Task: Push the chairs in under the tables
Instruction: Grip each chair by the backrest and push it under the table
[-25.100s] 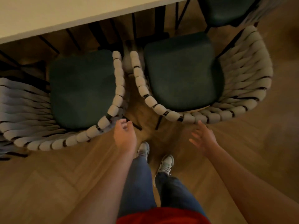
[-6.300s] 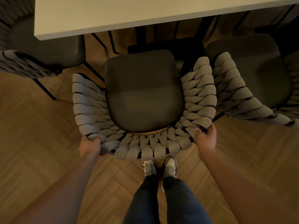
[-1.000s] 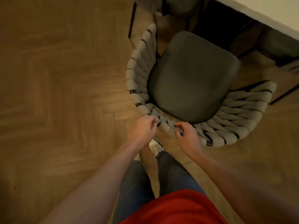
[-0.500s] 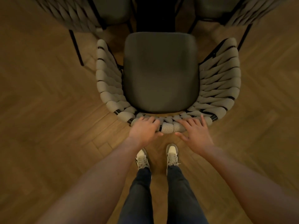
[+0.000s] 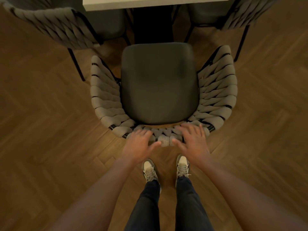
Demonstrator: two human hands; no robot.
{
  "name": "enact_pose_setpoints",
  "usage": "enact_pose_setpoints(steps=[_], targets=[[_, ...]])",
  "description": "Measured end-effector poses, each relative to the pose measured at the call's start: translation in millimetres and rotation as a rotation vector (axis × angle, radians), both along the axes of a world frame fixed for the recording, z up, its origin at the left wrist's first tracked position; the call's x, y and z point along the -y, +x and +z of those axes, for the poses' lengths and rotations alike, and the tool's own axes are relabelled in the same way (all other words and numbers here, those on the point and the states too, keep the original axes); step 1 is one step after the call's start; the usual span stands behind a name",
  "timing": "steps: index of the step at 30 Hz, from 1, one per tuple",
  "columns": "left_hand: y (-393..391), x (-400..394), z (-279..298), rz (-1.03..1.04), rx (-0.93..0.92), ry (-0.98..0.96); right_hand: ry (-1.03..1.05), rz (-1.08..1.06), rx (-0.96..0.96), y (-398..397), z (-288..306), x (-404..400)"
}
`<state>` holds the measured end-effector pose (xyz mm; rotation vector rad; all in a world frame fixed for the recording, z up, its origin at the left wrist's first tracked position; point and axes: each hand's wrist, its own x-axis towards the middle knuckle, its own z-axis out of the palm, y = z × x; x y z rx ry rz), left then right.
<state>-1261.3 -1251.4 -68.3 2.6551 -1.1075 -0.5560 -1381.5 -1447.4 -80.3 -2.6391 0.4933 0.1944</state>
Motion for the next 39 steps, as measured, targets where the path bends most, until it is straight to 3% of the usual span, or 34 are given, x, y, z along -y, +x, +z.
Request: enact_pose_setpoints(steps=[3,5,7,9,11,39], targets=[[11.3,-13.1,12.3,0.445,0.115,-0.209,0.169,-0.678,0.312,5.8,18.6,7.6],[29.1,-24.2,14.6,0.921,0.134,-0.263,0.471,-1.182,0.346,8.6,18.1,29.9],[54.3,-31.5,10.0,1.347,-0.089,-0.306,0.887,-1.421,0.327,11.8,4.4,54.5],[71.7,-30.2,3.5,1.550,-0.414,-0.416,1.130,-1.414,0.295,16.4,-7.4,69.0],[80.1,-24.3,0.2,1.569,-0.539,-0.468,1.180,-1.405,0.325,21.8,-14.1,73.9],[139.3,23.2,-14.7,1.552,-0.548,-0.464,1.204,-1.369,0.303,86.7,-11.2,139.3]])
